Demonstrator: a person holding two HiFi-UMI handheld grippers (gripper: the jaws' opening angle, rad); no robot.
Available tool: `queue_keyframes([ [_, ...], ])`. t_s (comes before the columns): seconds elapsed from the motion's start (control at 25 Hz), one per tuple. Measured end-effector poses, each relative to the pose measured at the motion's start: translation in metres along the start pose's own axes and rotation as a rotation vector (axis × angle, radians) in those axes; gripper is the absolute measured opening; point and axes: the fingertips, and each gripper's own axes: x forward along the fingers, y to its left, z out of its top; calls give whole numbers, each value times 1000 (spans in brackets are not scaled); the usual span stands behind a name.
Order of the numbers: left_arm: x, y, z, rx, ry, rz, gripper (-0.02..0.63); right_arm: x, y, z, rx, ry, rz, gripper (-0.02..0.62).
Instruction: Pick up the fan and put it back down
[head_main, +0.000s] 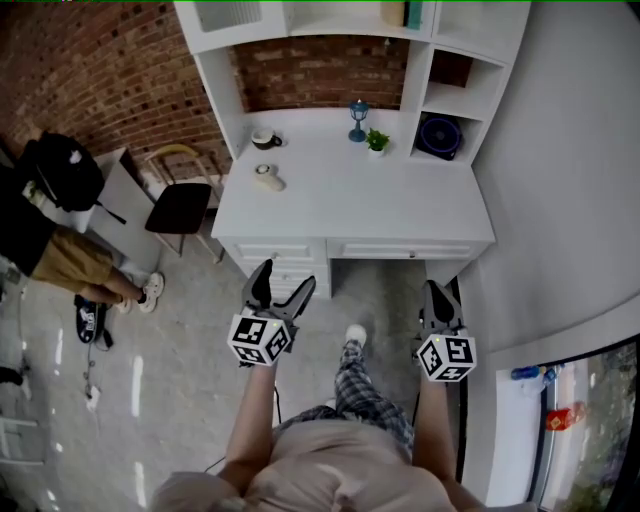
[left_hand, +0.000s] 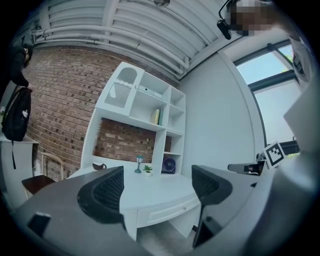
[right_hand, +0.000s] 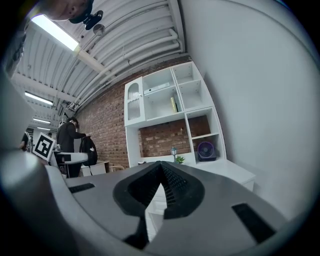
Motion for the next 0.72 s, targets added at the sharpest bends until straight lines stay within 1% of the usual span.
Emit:
queue_keyframes([
  [0.12,31,18,-2,3,2,7,402,36,-10,-2,2,3,5,15],
  [0.28,84,41,-5,-4,7,26,402,95,-32,-3,-1,13,22,15],
  [0.44,133,64,-6,-5,23,49,402,155,-50,-2,9,31,51,15],
  [0.72,240,110,8,-23,4,77,402,275,-83,14,1,40,114,17],
])
